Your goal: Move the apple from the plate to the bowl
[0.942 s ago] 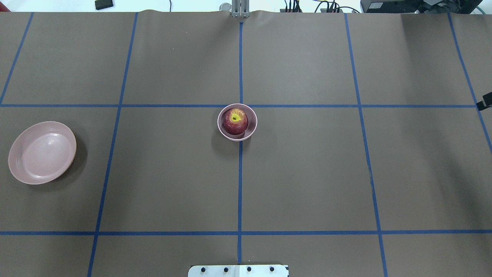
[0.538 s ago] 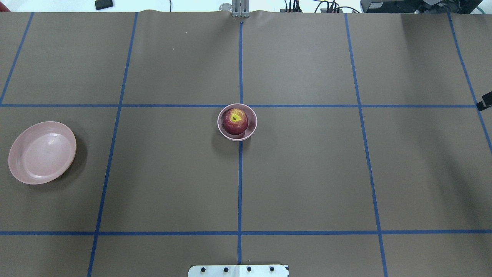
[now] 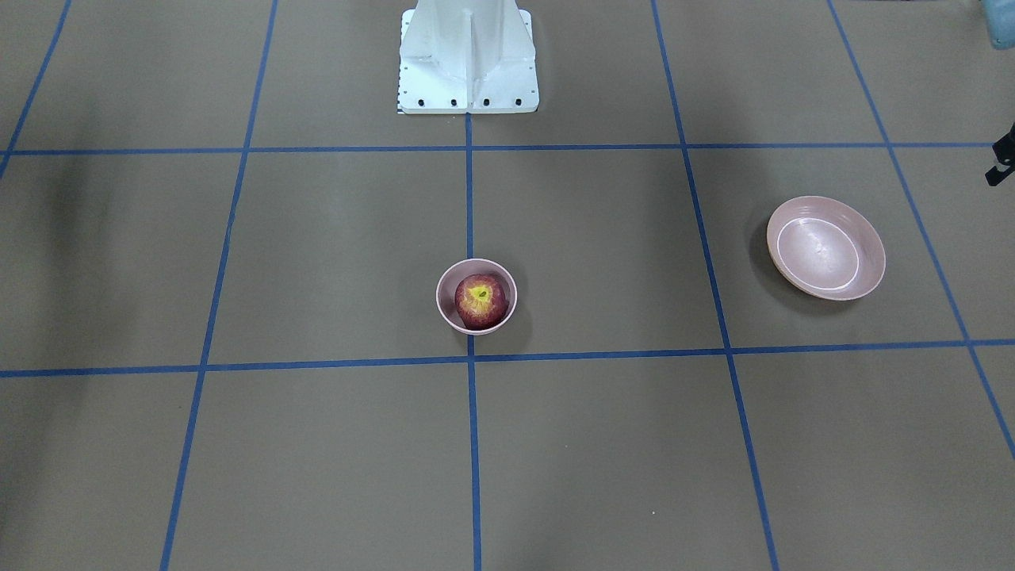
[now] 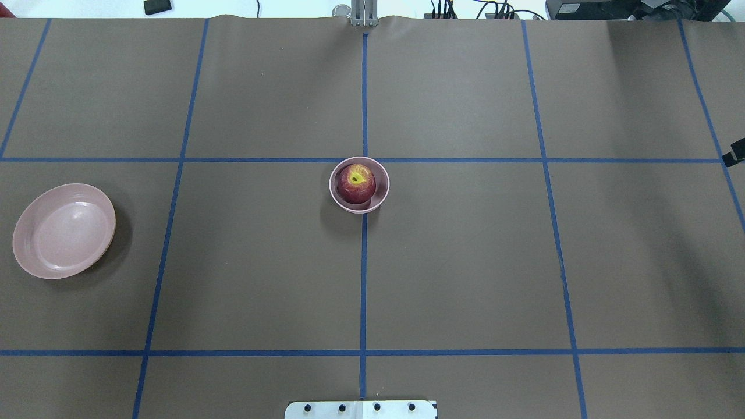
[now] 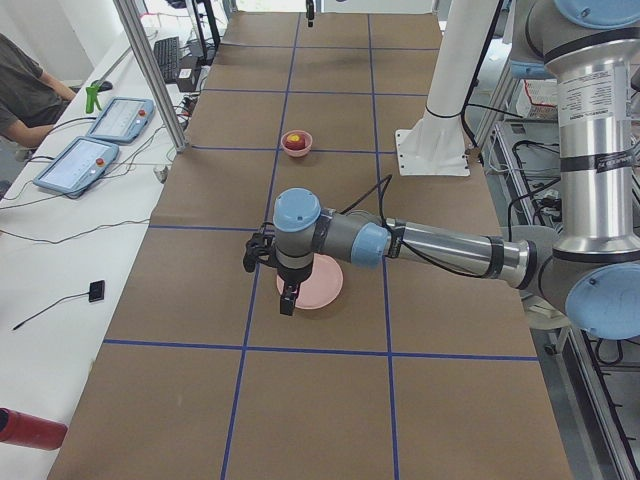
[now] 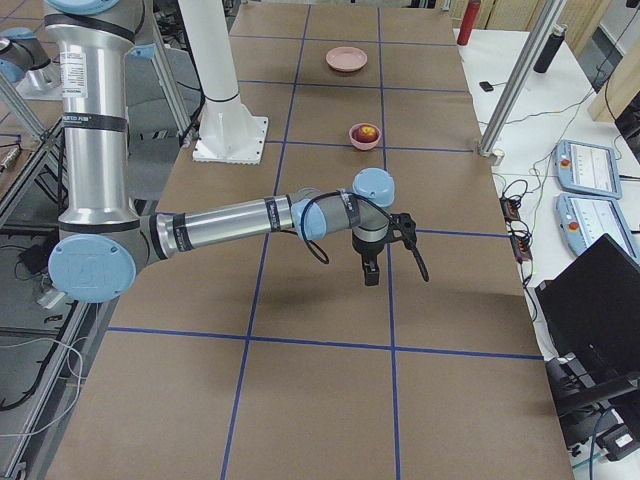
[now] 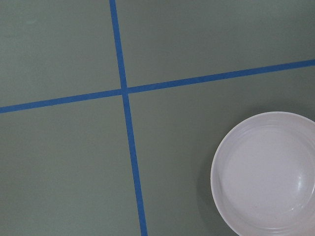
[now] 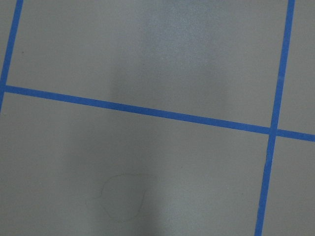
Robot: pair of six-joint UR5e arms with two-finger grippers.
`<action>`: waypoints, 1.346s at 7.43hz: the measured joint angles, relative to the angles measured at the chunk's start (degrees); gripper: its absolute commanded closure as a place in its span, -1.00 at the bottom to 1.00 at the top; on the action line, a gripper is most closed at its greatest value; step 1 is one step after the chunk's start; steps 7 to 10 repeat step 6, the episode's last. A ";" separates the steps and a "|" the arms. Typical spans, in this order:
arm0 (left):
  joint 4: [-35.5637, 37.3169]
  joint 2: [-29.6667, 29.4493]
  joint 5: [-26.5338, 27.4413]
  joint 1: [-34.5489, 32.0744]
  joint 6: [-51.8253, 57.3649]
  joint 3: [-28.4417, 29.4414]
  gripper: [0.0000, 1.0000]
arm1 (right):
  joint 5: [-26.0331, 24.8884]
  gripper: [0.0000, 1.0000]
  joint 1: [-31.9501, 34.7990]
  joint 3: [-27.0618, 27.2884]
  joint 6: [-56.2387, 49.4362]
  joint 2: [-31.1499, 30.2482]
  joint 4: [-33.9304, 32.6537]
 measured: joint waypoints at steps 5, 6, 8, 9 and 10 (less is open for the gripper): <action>-0.02 -0.13 -0.11 0.23 0.07 0.11 -0.96 | -0.05 -1.00 2.23 1.24 0.04 -0.52 0.02; -0.04 -0.25 -0.11 0.22 0.06 0.36 -0.96 | -0.06 -1.00 2.52 1.41 0.06 -0.51 -0.02; -0.04 -0.25 -0.11 0.22 0.06 0.36 -0.96 | -0.06 -1.00 2.52 1.41 0.06 -0.51 -0.02; -0.04 -0.25 -0.11 0.22 0.06 0.36 -0.96 | -0.06 -1.00 2.52 1.41 0.06 -0.51 -0.02; -0.04 -0.25 -0.11 0.22 0.06 0.36 -0.96 | -0.06 -1.00 2.52 1.41 0.06 -0.51 -0.02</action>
